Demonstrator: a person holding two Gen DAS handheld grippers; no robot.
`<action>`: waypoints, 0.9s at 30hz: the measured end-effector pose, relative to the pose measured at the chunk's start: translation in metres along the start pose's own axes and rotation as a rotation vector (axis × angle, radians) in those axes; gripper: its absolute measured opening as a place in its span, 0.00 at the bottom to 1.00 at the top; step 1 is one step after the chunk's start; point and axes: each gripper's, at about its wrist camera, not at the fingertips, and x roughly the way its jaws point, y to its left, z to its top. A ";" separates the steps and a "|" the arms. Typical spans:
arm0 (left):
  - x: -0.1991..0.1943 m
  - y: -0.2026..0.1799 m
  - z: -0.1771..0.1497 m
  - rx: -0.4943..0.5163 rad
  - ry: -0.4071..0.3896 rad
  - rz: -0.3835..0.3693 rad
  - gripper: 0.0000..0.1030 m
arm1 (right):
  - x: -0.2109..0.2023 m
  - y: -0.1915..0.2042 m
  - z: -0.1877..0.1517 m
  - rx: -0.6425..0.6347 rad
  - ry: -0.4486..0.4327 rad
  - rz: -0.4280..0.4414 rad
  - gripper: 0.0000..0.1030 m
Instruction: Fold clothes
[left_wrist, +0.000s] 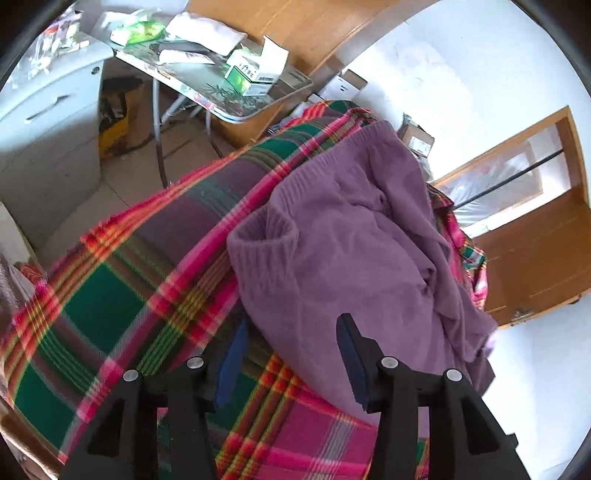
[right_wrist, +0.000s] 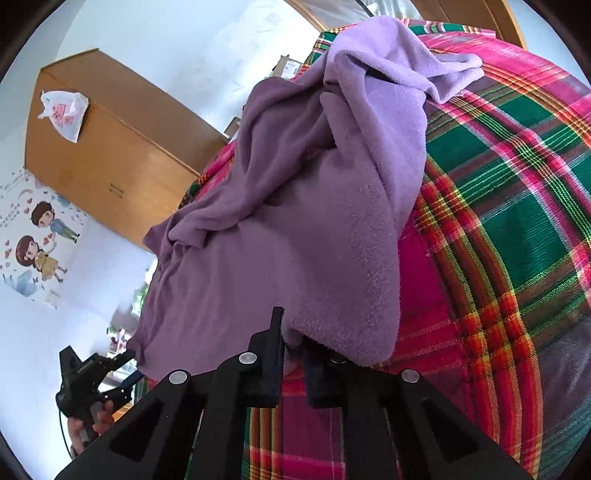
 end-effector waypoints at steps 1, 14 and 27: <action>0.001 0.000 0.001 -0.003 -0.004 0.008 0.48 | 0.000 0.000 0.000 0.000 0.000 0.002 0.10; 0.004 0.013 0.009 -0.064 -0.040 0.058 0.09 | -0.002 0.000 0.006 -0.020 -0.022 -0.017 0.05; -0.015 0.016 0.001 -0.043 -0.064 -0.041 0.04 | -0.044 0.028 -0.006 -0.097 -0.106 0.030 0.04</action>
